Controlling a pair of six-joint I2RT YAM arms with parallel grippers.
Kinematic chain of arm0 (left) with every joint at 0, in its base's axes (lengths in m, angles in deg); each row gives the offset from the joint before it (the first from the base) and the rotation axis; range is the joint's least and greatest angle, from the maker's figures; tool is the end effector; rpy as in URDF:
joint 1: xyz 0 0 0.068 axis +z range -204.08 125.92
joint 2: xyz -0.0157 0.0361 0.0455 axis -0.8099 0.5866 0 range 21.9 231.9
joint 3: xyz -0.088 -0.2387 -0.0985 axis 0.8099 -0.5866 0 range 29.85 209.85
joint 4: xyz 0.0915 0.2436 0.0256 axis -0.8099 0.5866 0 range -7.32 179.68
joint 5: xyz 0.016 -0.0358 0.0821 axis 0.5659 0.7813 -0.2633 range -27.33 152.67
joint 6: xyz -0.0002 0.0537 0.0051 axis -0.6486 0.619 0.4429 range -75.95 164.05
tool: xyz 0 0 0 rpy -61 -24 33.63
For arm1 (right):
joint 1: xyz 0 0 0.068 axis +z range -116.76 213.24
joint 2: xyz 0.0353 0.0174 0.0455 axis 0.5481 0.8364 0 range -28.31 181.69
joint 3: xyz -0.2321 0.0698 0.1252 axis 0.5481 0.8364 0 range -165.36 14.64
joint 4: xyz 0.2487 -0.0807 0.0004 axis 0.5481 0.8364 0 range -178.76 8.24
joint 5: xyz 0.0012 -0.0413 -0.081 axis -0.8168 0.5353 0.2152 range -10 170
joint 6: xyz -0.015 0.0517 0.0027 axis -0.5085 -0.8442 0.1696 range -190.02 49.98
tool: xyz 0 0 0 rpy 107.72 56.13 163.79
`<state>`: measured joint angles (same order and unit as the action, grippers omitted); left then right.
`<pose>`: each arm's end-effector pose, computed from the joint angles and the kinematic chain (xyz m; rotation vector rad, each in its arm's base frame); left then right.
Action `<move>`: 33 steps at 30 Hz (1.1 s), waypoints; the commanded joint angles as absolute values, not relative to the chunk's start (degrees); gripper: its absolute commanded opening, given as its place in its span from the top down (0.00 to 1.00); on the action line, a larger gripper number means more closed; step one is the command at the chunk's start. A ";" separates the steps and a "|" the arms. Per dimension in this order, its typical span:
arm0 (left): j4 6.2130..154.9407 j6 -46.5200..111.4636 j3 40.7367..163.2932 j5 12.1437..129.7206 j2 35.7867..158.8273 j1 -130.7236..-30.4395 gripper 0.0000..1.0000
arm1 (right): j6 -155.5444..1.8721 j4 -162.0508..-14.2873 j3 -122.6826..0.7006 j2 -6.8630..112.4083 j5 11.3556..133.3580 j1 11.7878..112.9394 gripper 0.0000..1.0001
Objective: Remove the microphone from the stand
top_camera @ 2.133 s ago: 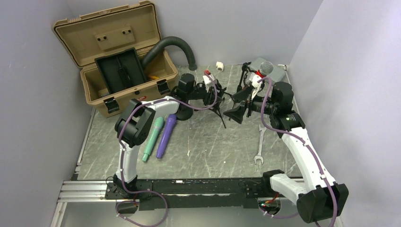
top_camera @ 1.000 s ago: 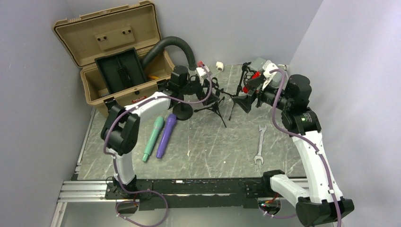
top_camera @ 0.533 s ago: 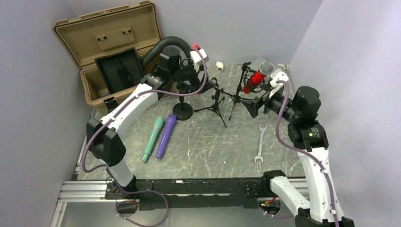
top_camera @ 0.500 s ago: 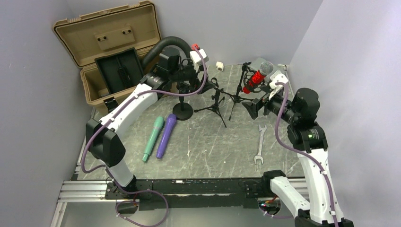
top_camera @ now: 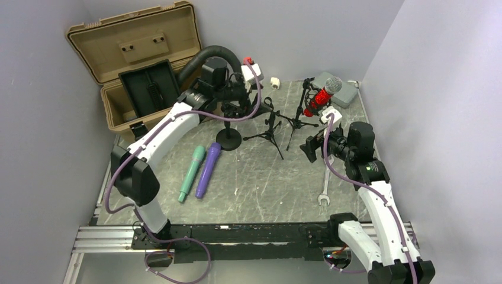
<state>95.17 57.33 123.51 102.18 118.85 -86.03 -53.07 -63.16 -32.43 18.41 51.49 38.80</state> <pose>0.3255 -0.2297 0.3939 1.1448 1.4753 -0.8597 0.1764 0.0342 0.3223 -0.6880 1.8495 0.3699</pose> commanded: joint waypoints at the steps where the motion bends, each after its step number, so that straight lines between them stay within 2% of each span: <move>1: 96.32 64.43 135.05 108.85 125.40 -86.06 0.03 | -52.88 -69.48 -30.84 17.87 52.95 37.48 0.06; 5: 97.95 66.59 150.04 111.63 136.02 -86.15 0.04 | -52.06 -68.41 -29.26 17.12 52.14 35.97 0.06; 8: 96.70 69.06 156.36 113.01 142.03 -86.80 0.01 | -51.17 -67.16 -28.25 16.66 50.99 35.17 0.06; 19: 83.34 63.00 158.83 109.30 153.26 -90.42 0.02 | -51.12 -66.46 -27.11 16.61 48.80 34.12 0.06; 30: 74.72 54.05 163.93 109.29 160.72 -91.33 0.13 | -50.75 -64.69 -27.48 15.59 48.92 34.03 0.06; 33: 73.40 53.49 164.27 109.09 161.40 -91.80 0.28 | -50.65 -64.68 -27.33 15.58 49.15 33.94 0.06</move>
